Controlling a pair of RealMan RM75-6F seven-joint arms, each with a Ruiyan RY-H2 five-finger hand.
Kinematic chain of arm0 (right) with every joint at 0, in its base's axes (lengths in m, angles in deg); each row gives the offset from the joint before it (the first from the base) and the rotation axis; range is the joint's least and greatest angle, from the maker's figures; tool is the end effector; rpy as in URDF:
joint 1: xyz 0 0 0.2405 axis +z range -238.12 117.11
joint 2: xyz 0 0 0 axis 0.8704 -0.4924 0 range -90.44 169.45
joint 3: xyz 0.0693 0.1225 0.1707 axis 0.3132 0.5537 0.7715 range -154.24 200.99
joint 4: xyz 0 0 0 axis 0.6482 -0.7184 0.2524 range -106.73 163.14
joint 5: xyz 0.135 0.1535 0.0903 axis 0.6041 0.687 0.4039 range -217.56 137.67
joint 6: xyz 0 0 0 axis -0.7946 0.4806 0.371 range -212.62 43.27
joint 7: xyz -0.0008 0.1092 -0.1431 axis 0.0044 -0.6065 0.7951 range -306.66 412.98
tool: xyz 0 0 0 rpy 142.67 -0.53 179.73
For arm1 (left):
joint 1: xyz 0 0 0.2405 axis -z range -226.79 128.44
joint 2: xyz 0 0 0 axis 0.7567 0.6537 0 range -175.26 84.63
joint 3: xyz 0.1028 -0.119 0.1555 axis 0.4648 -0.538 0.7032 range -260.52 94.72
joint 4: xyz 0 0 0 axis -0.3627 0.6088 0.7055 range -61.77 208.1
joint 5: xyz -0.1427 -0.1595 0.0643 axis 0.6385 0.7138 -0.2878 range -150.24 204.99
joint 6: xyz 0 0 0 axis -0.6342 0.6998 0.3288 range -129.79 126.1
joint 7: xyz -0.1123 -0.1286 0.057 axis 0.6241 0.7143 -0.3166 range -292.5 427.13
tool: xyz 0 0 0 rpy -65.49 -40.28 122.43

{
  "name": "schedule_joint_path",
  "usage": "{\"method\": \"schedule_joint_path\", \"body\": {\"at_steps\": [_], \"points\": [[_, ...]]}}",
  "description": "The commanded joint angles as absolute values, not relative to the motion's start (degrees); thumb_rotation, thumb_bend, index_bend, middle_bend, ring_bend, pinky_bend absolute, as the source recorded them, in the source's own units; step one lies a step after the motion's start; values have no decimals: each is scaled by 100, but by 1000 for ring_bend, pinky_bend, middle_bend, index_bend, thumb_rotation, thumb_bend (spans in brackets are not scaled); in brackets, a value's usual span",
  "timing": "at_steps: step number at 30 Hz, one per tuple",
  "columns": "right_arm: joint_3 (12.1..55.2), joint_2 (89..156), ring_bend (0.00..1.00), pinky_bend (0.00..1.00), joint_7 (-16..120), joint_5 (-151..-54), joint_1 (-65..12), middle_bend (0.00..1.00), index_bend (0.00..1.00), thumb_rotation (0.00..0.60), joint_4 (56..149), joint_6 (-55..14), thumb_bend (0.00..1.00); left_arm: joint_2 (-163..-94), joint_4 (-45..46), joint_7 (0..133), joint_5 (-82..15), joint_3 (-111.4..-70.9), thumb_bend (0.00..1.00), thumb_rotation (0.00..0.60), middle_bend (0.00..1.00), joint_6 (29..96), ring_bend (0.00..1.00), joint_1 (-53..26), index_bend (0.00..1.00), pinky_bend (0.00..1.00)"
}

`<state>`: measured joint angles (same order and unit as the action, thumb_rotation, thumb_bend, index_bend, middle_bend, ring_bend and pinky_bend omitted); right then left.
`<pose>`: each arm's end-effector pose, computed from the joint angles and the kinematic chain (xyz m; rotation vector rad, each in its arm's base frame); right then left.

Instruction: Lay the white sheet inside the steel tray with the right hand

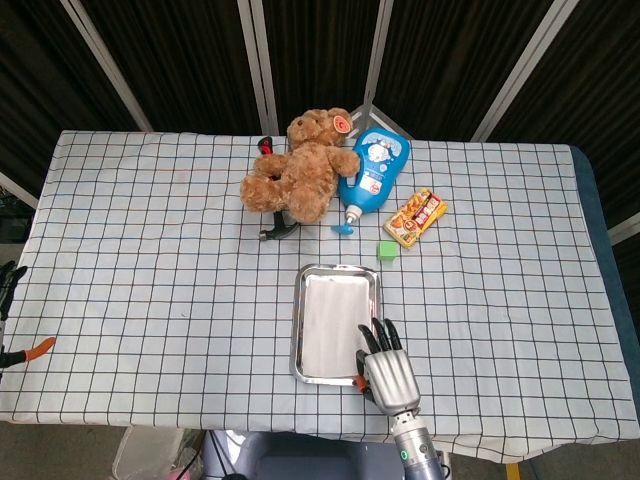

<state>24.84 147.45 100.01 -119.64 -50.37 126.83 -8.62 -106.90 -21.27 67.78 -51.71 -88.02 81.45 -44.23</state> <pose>-0.0871 -0.1971 -0.0761 1.6572 -1.0307 0.9261 -0.2987 0.2234 0.1508 -1.2760 -0.9462 -0.8639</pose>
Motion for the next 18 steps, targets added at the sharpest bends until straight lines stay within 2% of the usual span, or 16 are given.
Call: {"method": "schedule_joint_path", "body": {"at_steps": [1, 12, 18], "points": [[2485, 14775, 0, 0, 10060, -11923, -5023, 185, 543, 600, 12683, -845, 479, -10689, -2130, 6786, -5170, -8803, 0, 600, 0, 8144, 0, -4423, 0, 0], [2397, 14838, 0, 0, 10267, -11854, -5016, 113, 274, 600, 12777, -722, 479, -10687, -2129, 6795, -5199, -8797, 0, 600, 0, 8161, 0, -4426, 0, 0], [2337, 14779, 0, 0, 10415, -11904, -5013, 65, 173, 600, 12913, -634, 484, -10685, -2128, 6804, -5187, -8800, 0, 600, 0, 8150, 0, -4423, 0, 0]]}}
